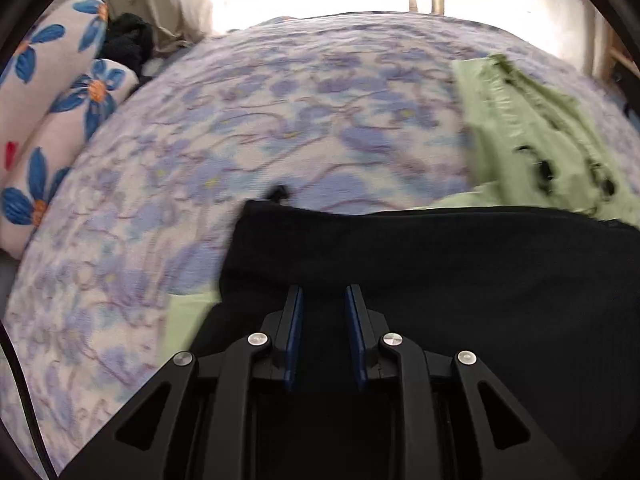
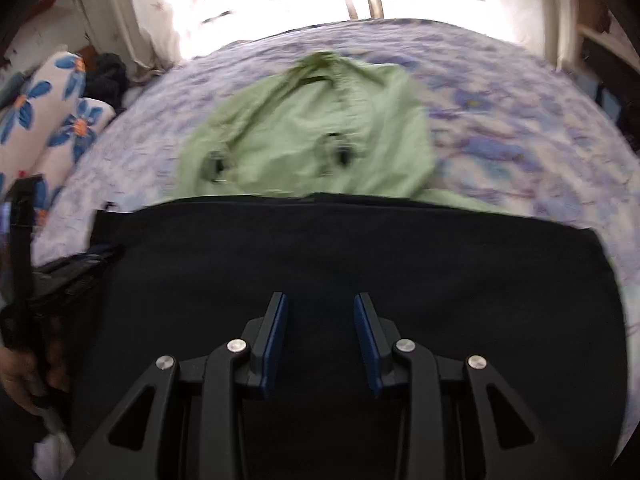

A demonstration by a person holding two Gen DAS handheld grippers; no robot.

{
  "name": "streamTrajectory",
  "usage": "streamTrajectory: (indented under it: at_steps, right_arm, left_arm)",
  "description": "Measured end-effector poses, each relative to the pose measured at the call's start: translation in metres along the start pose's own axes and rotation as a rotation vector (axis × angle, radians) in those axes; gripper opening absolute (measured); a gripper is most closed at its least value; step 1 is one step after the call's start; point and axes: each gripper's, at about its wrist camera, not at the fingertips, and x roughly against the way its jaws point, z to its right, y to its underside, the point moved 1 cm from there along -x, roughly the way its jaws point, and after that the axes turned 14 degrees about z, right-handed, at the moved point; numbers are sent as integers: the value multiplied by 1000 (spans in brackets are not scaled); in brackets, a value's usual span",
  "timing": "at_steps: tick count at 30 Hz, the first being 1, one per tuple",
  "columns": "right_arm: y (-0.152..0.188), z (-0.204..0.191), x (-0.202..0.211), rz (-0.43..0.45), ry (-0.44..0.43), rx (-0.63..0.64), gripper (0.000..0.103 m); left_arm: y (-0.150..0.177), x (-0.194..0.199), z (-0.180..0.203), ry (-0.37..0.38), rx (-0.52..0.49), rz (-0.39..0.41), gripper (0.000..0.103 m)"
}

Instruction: Fold large clothes

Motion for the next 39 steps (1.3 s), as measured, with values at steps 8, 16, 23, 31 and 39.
streamTrajectory:
  at_steps: [8, 16, 23, 31, 39]
  right_arm:
    - [14, 152, 20, -27, 288, -199, 33]
    - [36, 90, 103, 40, 30, -243, 35]
    - [78, -25, 138, 20, -240, -102, 35]
    - [133, 4, 152, -37, -126, -81, 33]
    - [155, 122, 182, -10, 131, -252, 29]
  left_arm:
    - [14, 6, -48, -58, 10, -18, 20]
    - [37, 118, -15, 151, 63, 32, 20]
    - [93, 174, 39, 291, 125, 9, 24]
    - [135, 187, 44, 214, 86, 40, 28]
    - [147, 183, -28, 104, 197, 23, 28]
